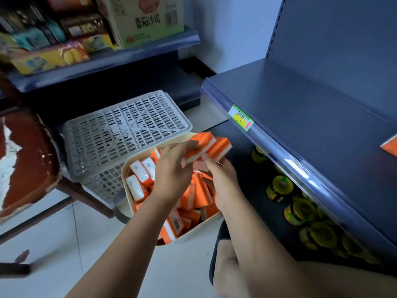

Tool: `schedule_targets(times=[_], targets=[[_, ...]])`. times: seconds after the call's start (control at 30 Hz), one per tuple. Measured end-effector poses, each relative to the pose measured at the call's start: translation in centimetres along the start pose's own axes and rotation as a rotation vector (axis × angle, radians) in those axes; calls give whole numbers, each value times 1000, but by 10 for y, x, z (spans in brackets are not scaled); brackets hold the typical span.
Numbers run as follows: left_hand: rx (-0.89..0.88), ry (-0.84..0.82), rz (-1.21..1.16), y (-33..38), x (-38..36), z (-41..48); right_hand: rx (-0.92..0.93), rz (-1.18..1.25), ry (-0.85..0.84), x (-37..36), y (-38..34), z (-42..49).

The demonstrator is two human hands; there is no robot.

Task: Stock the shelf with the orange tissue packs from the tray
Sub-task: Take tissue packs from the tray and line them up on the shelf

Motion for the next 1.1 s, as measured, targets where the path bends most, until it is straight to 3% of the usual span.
schedule_targets(times=[0.07, 0.2, 0.43, 0.53, 0.8, 0.97, 1.1], targets=[[-115, -39, 7, 8, 6, -7, -43, 152, 55, 7, -10, -9], [-112, -18, -52, 18, 23, -17, 10, 400, 65, 34, -35, -31], [-224, -3, -155, 62, 34, -38, 208, 440, 86, 91, -86, -75], [-236, -104, -304, 97, 33, -49, 258, 440, 110, 115, -112, -96], [-623, -97, -352, 192, 30, -74, 382, 655, 165, 192, -164, -158], [-623, -239, -493, 255, 11, -98, 464, 618, 199, 255, -180, -212], [-441, -525, -671, 301, -19, -112, 531, 551, 262, 306, -186, -242]])
Point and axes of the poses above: each hand's wrist, its own z-axis towards the middle knuckle, its own x-axis out of the back of the hand, y = z × x, the point moved 1 cm from there along z, towards the middle knuckle, and after that the axes turned 13 degrees about x, right-handed, at the moved point
